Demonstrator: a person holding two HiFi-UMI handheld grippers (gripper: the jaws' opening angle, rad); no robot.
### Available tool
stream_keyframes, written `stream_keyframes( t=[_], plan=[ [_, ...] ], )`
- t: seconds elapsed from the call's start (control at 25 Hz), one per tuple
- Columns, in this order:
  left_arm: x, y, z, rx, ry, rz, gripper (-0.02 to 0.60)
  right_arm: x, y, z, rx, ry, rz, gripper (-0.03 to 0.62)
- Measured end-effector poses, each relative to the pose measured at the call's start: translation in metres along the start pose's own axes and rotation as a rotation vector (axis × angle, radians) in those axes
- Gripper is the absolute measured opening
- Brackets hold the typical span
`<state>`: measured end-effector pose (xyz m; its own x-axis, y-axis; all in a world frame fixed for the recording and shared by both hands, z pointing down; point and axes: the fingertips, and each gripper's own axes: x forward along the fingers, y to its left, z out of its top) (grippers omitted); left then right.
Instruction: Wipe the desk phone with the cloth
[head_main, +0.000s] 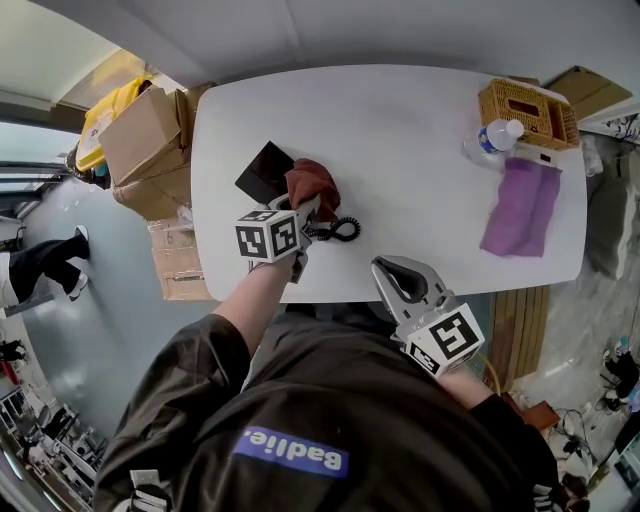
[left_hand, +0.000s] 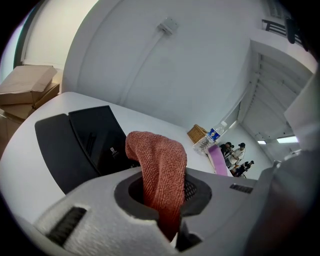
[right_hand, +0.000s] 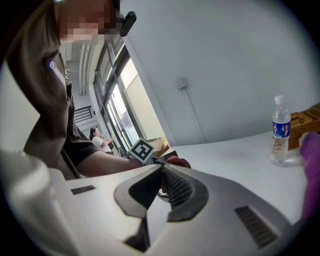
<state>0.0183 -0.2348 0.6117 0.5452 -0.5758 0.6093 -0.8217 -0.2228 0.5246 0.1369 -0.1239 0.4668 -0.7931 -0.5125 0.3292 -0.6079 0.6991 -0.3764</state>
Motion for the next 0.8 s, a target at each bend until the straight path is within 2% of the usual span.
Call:
stream_keyframes(
  t=[0.4, 0.56, 0.8],
  plan=[
    [0.008, -0.027, -0.047, 0.031, 0.091, -0.035, 0.054, -0.009, -0.001, -0.01, 0.015, -0.001, 0.013, 0.035],
    [-0.006, -0.04, -0.056, 0.038, 0.087, -0.054, 0.054, -0.009, 0.012, -0.007, 0.001, -0.007, 0.032, 0.035],
    [-0.043, -0.058, -0.049, 0.059, 0.037, -0.103, 0.054, -0.005, 0.04, 0.003, -0.034, -0.024, 0.033, 0.036]
  ],
)
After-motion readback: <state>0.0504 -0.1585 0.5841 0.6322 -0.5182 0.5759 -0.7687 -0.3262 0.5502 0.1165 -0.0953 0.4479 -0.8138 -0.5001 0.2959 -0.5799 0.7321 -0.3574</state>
